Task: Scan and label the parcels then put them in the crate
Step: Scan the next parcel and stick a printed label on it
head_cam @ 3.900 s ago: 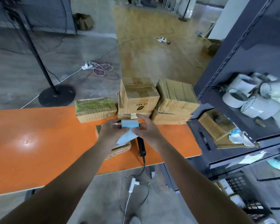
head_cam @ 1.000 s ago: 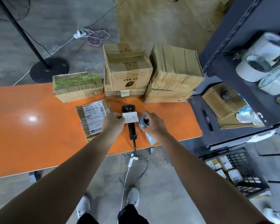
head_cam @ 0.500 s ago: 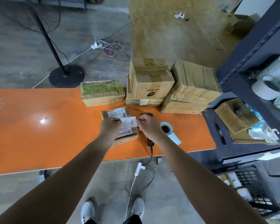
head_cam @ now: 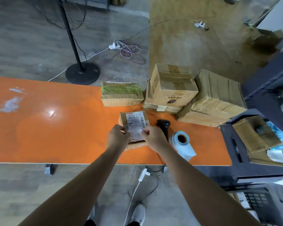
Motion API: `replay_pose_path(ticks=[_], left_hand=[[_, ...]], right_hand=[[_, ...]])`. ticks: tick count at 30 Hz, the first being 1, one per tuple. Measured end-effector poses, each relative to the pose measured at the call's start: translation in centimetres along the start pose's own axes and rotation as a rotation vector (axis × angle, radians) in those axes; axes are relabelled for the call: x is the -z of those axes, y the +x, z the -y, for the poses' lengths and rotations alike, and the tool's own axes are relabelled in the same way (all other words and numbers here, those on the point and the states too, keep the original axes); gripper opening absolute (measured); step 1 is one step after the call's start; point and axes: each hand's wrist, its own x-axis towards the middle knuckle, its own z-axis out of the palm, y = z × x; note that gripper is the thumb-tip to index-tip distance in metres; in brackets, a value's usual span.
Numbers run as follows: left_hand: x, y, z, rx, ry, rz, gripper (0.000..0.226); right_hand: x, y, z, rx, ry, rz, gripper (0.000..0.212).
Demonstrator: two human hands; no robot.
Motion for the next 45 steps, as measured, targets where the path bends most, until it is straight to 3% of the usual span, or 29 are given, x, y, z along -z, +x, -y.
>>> replay_pose_path(ticks=[7,10,16,20,25,29,34,39,42,45], left_hand=[[-1.1,0.3,0.8,-0.181,0.166,-0.018,0.013],[-1.5,0.5,1.1,-0.168,0.19,-0.026,0.011],[-1.1,1.5,1.6,0.128,0.024,0.035,0.024],[-1.5,2.6,1.8,0.227,-0.068,0.095,0.038],[-2.4,3.3,2.3,0.255,-0.001,0.05,0.052],[-2.6,3.4,2.3,0.231,-0.015,0.04,0.045],[-1.6,2.3,4.0,0.183,-0.213,0.124,0.059],[-1.6,0.9,4.0,0.096,-0.177,0.251,0.058],[-1.7,0.0,3.1,0.111,-0.232,0.237,0.053],[-1.2,-1.7,1.8,0.1,-0.28,0.229,0.05]], right_hand=[[-1.0,0.2,0.6,-0.041,-0.235,-0.062,0.026],[-1.1,0.2,0.7,-0.04,-0.269,-0.069,0.021],[-0.8,0.6,0.2,-0.075,-0.131,-0.071,0.02],[-0.2,1.1,-0.1,-0.159,-0.031,-0.024,0.029],[-0.7,1.7,1.3,-0.237,-0.151,-0.058,0.035],[-0.5,1.8,1.0,-0.273,-0.068,-0.071,0.033],[0.0,1.0,-0.8,-0.239,0.124,-0.141,0.044],[0.2,0.8,-1.6,-0.268,-0.016,-0.014,0.06],[0.6,0.7,-1.5,-0.257,0.041,-0.015,0.057],[1.2,-0.1,-1.6,-0.239,0.254,-0.066,0.045]])
